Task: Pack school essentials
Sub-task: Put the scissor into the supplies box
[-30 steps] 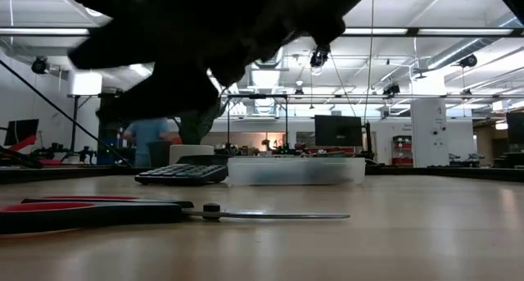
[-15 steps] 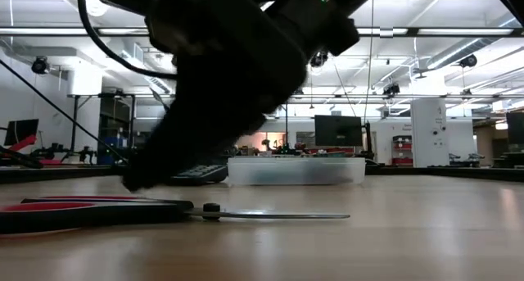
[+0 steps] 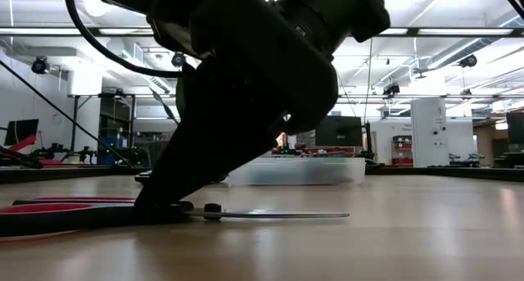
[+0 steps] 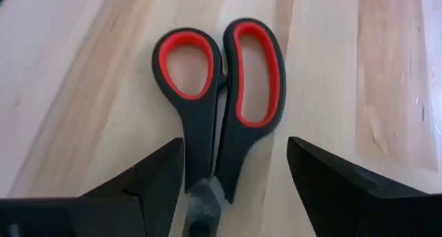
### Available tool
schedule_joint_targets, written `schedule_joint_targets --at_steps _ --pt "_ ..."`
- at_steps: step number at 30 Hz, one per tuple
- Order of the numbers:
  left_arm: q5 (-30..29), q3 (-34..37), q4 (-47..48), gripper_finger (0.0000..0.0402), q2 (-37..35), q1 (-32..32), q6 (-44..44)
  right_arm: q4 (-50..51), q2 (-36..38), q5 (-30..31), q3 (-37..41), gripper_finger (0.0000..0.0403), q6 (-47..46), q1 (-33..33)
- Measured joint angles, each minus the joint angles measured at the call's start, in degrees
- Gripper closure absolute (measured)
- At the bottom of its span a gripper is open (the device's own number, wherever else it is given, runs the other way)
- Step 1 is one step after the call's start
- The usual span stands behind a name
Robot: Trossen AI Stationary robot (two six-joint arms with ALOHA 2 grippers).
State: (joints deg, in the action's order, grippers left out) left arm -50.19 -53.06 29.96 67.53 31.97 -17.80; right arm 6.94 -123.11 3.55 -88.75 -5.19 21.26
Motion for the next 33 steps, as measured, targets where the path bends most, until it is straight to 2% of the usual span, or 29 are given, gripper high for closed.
schedule_joint_targets --at_steps 13,26,29,33 --pt "0.00 0.00 -0.04 0.0402 0.00 0.00 -0.02 0.10 -0.04 0.79 0.92 0.0177 -0.97 0.52" --pt "-0.02 0.31 -2.21 0.0402 0.00 0.00 -0.02 -0.71 -0.02 0.96 2.71 0.0178 -0.99 0.48" --pt "-0.02 1.72 -5.85 0.0402 0.00 0.04 0.09 -1.13 0.05 0.95 3.48 0.0191 -1.30 0.45" --pt "-0.02 4.75 -10.01 0.0402 0.00 0.04 0.23 -2.15 0.15 1.34 4.62 0.0237 -1.97 0.45"
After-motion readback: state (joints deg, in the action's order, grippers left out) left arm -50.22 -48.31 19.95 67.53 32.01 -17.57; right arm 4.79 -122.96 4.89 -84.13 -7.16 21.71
